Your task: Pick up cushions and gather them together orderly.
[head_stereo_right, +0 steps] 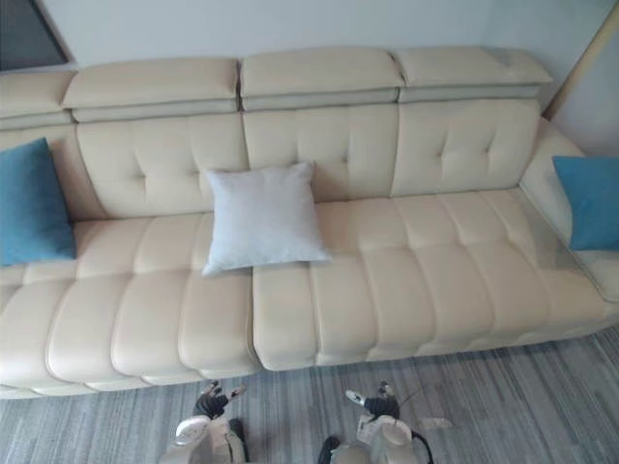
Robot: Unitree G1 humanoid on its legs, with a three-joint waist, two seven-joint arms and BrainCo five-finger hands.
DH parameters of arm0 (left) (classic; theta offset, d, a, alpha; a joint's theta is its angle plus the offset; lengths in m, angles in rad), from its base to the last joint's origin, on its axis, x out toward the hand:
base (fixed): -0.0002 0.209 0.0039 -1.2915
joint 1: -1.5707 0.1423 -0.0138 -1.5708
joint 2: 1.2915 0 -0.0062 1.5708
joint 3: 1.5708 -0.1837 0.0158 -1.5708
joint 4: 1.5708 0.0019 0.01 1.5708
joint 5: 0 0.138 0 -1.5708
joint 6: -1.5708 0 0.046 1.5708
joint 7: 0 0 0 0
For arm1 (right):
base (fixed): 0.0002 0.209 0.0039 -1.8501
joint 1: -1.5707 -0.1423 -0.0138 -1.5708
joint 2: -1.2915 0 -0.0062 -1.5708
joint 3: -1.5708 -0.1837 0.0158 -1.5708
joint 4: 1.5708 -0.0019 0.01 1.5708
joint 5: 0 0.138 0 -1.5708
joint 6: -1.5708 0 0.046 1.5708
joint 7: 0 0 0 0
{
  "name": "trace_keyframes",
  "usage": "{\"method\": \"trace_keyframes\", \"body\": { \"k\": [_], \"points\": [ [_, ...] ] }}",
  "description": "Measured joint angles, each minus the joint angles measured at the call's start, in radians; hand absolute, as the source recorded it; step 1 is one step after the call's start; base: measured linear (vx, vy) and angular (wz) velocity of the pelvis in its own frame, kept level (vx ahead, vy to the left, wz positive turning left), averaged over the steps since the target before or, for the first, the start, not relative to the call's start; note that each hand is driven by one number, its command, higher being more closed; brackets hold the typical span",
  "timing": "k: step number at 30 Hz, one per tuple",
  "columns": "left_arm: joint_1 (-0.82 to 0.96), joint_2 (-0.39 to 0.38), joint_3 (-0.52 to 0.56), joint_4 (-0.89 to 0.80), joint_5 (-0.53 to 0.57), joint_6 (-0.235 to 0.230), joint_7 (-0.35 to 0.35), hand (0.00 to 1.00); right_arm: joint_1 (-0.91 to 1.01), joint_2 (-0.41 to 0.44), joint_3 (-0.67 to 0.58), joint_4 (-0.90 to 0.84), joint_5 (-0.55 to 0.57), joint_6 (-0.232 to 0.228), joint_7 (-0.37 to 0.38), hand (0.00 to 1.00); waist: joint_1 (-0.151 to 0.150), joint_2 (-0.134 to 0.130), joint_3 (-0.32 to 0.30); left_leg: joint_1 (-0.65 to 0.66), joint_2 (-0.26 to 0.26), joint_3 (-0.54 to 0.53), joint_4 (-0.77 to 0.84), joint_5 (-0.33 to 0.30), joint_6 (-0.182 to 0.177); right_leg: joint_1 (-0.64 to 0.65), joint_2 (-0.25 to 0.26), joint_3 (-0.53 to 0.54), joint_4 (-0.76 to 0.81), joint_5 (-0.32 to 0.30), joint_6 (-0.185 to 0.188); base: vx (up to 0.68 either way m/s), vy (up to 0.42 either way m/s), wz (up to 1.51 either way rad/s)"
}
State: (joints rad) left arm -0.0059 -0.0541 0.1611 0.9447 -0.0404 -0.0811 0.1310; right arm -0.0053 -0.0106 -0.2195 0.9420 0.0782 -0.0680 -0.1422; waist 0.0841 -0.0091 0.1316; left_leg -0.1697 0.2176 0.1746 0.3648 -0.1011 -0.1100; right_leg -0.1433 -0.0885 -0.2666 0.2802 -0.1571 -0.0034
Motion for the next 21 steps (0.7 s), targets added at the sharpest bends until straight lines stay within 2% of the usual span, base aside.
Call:
{"method": "trace_keyframes", "body": {
  "k": [1, 2, 3, 4, 7, 10, 13, 15, 16, 17, 18, 19, 20, 21],
  "points": [
    [0.001, 0.000, 0.001, 0.000, 0.000, 0.000, 0.000, 0.00, 0.003, 0.001, 0.000, 0.000, 0.000, 0.000, 0.000, 0.00, 0.000, 0.000, -0.001, 0.002, -0.005, -0.008, 0.016, -0.017, -0.001, -0.001, -0.002, 0.002, -0.004, 0.002, 0.004, -0.16, 0.183, -0.36],
    [0.006, 0.000, 0.008, 0.000, 0.000, 0.001, 0.000, 0.00, 0.010, 0.009, -0.001, 0.002, 0.000, 0.000, 0.002, 0.00, 0.000, 0.001, -0.003, 0.035, -0.027, -0.041, 0.037, -0.089, -0.010, -0.011, -0.002, 0.023, -0.013, 0.014, 0.024, -0.12, 0.174, -0.40],
    [0.010, 0.000, 0.010, 0.001, 0.000, 0.001, 0.000, 0.00, 0.013, 0.010, -0.001, 0.002, 0.000, 0.000, 0.002, 0.00, 0.000, 0.008, -0.006, 0.049, -0.030, -0.049, 0.013, -0.120, -0.008, -0.016, 0.005, 0.029, -0.018, 0.019, 0.031, -0.16, 0.270, -0.55],
    [0.014, 0.011, 0.010, 0.001, 0.000, 0.004, -0.001, 0.00, 0.023, 0.026, -0.003, 0.016, 0.000, 0.002, 0.007, 0.00, -0.001, 0.002, -0.015, 0.054, -0.042, -0.021, -0.025, -0.135, -0.005, -0.010, 0.001, 0.055, -0.057, 0.039, 0.050, -0.06, 0.197, -0.44],
    [0.028, 0.034, 0.016, 0.011, 0.001, 0.005, -0.002, 0.00, 0.069, 0.052, -0.011, 0.017, 0.001, 0.010, 0.016, 0.00, -0.006, -0.034, -0.050, 0.075, -0.079, 0.028, -0.086, -0.131, 0.000, 0.023, -0.021, 0.089, -0.118, 0.088, 0.053, 0.05, 0.154, -0.31],
    [0.037, 0.039, 0.016, 0.033, 0.011, 0.006, -0.005, 0.00, 0.086, 0.047, -0.040, 0.017, 0.002, 0.008, 0.018, 0.00, -0.021, -0.028, -0.067, 0.127, -0.103, 0.050, -0.129, -0.131, 0.001, 0.057, -0.019, 0.123, -0.187, 0.141, 0.056, 0.04, 0.102, -0.28],
    [0.037, 0.039, 0.016, 0.051, 0.019, 0.006, -0.008, 0.00, 0.092, 0.044, -0.067, 0.018, 0.002, 0.009, 0.022, 0.00, -0.022, -0.021, -0.082, 0.156, -0.103, 0.084, -0.152, -0.126, 0.006, 0.053, -0.004, 0.168, -0.205, 0.156, 0.060, 0.13, 0.053, -0.58],
    [0.039, 0.040, 0.016, 0.063, 0.021, 0.007, -0.009, 0.00, 0.090, 0.041, -0.078, 0.022, 0.002, 0.009, 0.024, 0.00, -0.021, -0.005, -0.091, 0.163, -0.093, 0.127, -0.152, -0.105, 0.020, 0.031, 0.014, 0.195, -0.217, 0.180, 0.057, 0.15, 0.028, -0.92],
    [0.042, 0.043, 0.017, 0.069, 0.024, 0.009, -0.009, 0.00, 0.075, 0.040, -0.096, 0.032, 0.002, 0.009, 0.025, 0.00, -0.023, 0.007, -0.090, 0.174, -0.067, 0.205, -0.156, -0.099, 0.023, 0.002, 0.016, 0.116, -0.214, 0.185, 0.017, 0.17, -0.027, -0.97],
    [0.042, 0.044, 0.018, 0.069, 0.030, 0.010, -0.009, 0.00, 0.068, 0.040, -0.103, 0.039, 0.002, 0.010, 0.025, 0.00, -0.023, 0.014, -0.088, 0.177, -0.059, 0.229, -0.156, -0.099, 0.024, -0.007, 0.005, 0.050, -0.200, 0.170, -0.012, 0.16, -0.041, -1.09],
    [0.042, 0.044, 0.016, 0.069, 0.040, 0.012, -0.009, 0.00, 0.060, 0.037, -0.117, 0.040, 0.001, 0.010, 0.025, 0.00, -0.028, 0.021, -0.086, 0.185, -0.047, 0.256, -0.155, -0.099, 0.023, -0.017, -0.014, -0.064, -0.163, 0.154, -0.037, 0.13, -0.014, -0.96],
    [0.044, 0.049, 0.016, 0.069, 0.040, 0.014, -0.010, 0.00, 0.050, 0.031, -0.127, 0.062, 0.001, 0.011, 0.024, 0.00, -0.027, 0.022, -0.084, 0.207, -0.038, 0.295, -0.154, -0.099, 0.023, -0.024, -0.042, -0.228, -0.114, 0.147, -0.046, 0.23, -0.072, -1.31],
    [0.045, 0.056, 0.015, 0.071, 0.040, 0.020, -0.010, 0.00, 0.048, 0.021, -0.132, 0.073, 0.000, 0.010, 0.024, 0.00, -0.028, 0.027, -0.082, 0.236, -0.037, 0.305, -0.153, -0.098, 0.023, -0.008, -0.034, -0.294, -0.105, 0.141, -0.054, 0.23, -0.085, -1.23],
    [0.045, 0.057, 0.014, 0.073, 0.041, 0.020, -0.010, 0.00, 0.048, 0.013, -0.133, 0.077, 0.000, 0.010, 0.024, 0.00, -0.029, 0.031, -0.080, 0.245, -0.036, 0.308, -0.153, -0.097, 0.021, -0.004, -0.028, -0.287, -0.106, 0.139, -0.053, 0.21, -0.110, -1.05]
  ]
}}
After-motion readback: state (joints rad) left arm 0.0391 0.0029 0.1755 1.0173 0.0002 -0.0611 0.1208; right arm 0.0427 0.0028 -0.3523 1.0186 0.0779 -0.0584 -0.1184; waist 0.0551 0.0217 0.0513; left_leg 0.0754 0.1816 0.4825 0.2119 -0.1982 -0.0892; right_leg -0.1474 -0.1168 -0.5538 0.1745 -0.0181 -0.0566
